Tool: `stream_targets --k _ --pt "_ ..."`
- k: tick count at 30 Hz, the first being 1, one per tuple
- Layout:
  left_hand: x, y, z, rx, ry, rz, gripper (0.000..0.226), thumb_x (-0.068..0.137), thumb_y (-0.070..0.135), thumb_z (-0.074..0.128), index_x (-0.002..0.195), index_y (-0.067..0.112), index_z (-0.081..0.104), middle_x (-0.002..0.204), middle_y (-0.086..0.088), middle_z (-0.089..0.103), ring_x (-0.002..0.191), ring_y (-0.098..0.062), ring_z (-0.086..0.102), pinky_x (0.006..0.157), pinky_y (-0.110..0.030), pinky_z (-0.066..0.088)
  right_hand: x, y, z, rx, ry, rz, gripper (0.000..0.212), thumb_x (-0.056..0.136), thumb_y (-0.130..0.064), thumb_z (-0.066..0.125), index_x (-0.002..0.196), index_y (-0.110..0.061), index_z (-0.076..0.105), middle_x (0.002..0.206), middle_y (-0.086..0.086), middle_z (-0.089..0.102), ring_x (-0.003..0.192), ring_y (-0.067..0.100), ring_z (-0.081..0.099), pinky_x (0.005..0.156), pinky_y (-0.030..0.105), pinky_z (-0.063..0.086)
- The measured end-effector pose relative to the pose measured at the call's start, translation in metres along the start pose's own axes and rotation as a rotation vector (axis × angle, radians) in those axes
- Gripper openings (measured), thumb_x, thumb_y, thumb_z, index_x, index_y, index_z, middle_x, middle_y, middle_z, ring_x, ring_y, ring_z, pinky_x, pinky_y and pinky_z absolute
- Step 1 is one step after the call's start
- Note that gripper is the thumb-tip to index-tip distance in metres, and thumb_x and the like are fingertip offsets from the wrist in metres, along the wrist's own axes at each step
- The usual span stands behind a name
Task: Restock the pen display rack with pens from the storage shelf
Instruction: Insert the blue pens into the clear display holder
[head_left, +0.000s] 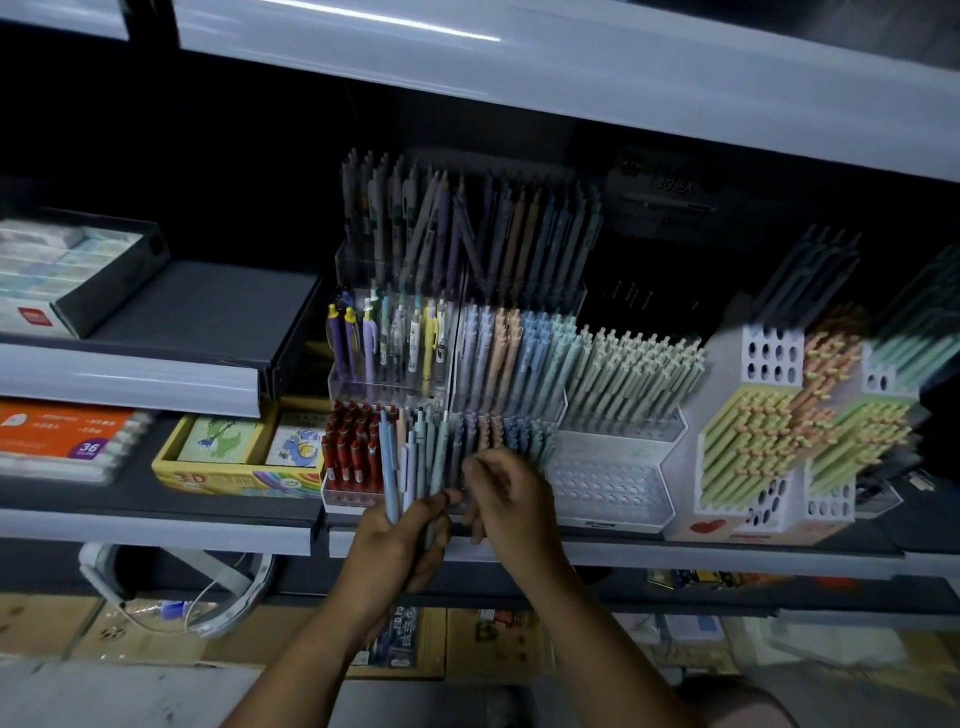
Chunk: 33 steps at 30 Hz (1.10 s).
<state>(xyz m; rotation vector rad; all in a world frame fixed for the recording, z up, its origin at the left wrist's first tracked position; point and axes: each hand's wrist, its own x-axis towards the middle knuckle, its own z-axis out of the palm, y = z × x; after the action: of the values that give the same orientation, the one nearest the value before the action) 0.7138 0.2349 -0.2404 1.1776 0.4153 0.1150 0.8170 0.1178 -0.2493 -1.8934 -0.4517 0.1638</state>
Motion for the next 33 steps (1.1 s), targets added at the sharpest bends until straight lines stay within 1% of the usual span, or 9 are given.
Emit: stream_targets --k 4,6,10,15,18,21,26,30,33 --pt "-0.001 -0.002 0.004 0.063 -0.05 -0.005 0.043 0.102 0.031 0.057 0.065 0.01 0.058 0.052 -0.009 0.035 0.041 -0.015 0.023 0.047 -0.028 0.016 -0.001 -0.023 0.0 0.184 -0.117 0.056 0.01 0.095 -0.029 0.071 0.099 -0.02 0.071 0.073 -0.008 0.067 0.06 0.005 0.061 0.054 0.022 0.046" --pt "-0.001 -0.004 0.005 0.072 -0.062 -0.002 0.045 0.1 0.037 0.058 0.066 0.008 0.061 0.05 -0.009 0.036 0.04 -0.015 0.024 0.046 -0.025 0.016 -0.002 -0.025 -0.002 0.227 -0.125 0.102 0.011 0.095 -0.027 0.071 0.095 -0.015 0.07 0.068 -0.009 0.064 0.059 0.007 0.059 0.055 0.024 0.044" --pt "0.0 -0.006 0.004 0.071 -0.032 0.007 0.059 0.101 0.044 0.055 0.078 -0.01 0.064 0.049 -0.012 0.039 0.038 -0.016 0.027 0.041 -0.022 0.021 -0.005 -0.023 -0.013 0.337 -0.185 0.189 0.019 0.103 -0.02 0.058 0.097 -0.004 0.066 0.053 -0.005 0.051 0.044 0.01 0.041 0.044 0.025 0.033" --pt "0.006 -0.01 0.006 0.08 -0.017 0.044 0.044 0.1 0.037 0.06 0.072 0.004 0.067 0.051 -0.013 0.04 0.039 -0.017 0.03 0.045 -0.026 0.022 -0.007 -0.024 -0.016 0.38 -0.162 0.234 0.022 0.1 -0.027 0.063 0.11 -0.008 0.07 0.061 0.01 0.059 0.056 0.023 0.054 0.051 0.03 0.043" --pt "0.009 -0.012 0.009 0.099 -0.021 0.053 0.041 0.101 0.035 0.06 0.072 0.007 0.068 0.05 -0.013 0.041 0.041 -0.017 0.031 0.046 -0.027 0.022 -0.007 -0.025 -0.019 0.405 -0.086 0.2 0.018 0.096 -0.021 0.07 0.097 -0.003 0.07 0.067 0.015 0.065 0.057 0.024 0.059 0.057 0.034 0.052" --pt "0.012 -0.013 0.01 0.122 -0.007 0.047 0.046 0.101 0.036 0.059 0.074 0.001 0.071 0.047 -0.013 0.041 0.039 -0.017 0.032 0.044 -0.025 0.024 -0.004 -0.023 -0.022 0.421 0.0 0.196 0.016 0.097 -0.015 0.067 0.096 0.0 0.072 0.072 0.018 0.07 0.062 0.028 0.064 0.064 0.039 0.058" --pt "0.016 -0.017 0.005 0.132 0.063 0.027 0.047 0.102 0.032 0.058 0.074 -0.004 0.072 0.043 -0.01 0.039 0.035 -0.017 0.03 0.041 -0.023 0.024 0.007 -0.002 -0.045 0.533 0.318 0.219 0.016 0.097 -0.011 0.066 0.094 0.003 0.072 0.074 0.019 0.071 0.063 0.027 0.068 0.065 0.038 0.061" --pt "0.016 -0.016 0.003 0.131 0.067 0.016 0.045 0.102 0.031 0.059 0.072 0.0 0.071 0.044 -0.01 0.039 0.035 -0.018 0.031 0.041 -0.023 0.025 0.014 0.031 -0.067 0.277 0.465 0.164 0.02 0.102 -0.011 0.059 0.086 -0.003 0.07 0.071 0.015 0.07 0.067 0.03 0.07 0.073 0.049 0.062" --pt "0.017 -0.015 0.002 0.135 0.055 0.014 0.046 0.102 0.032 0.059 0.073 -0.002 0.07 0.045 -0.01 0.039 0.036 -0.018 0.031 0.04 -0.022 0.026 0.018 0.051 -0.074 0.023 0.503 0.092 0.024 0.098 -0.033 0.059 0.077 -0.025 0.066 0.078 0.01 0.07 0.074 0.026 0.072 0.075 0.052 0.06"
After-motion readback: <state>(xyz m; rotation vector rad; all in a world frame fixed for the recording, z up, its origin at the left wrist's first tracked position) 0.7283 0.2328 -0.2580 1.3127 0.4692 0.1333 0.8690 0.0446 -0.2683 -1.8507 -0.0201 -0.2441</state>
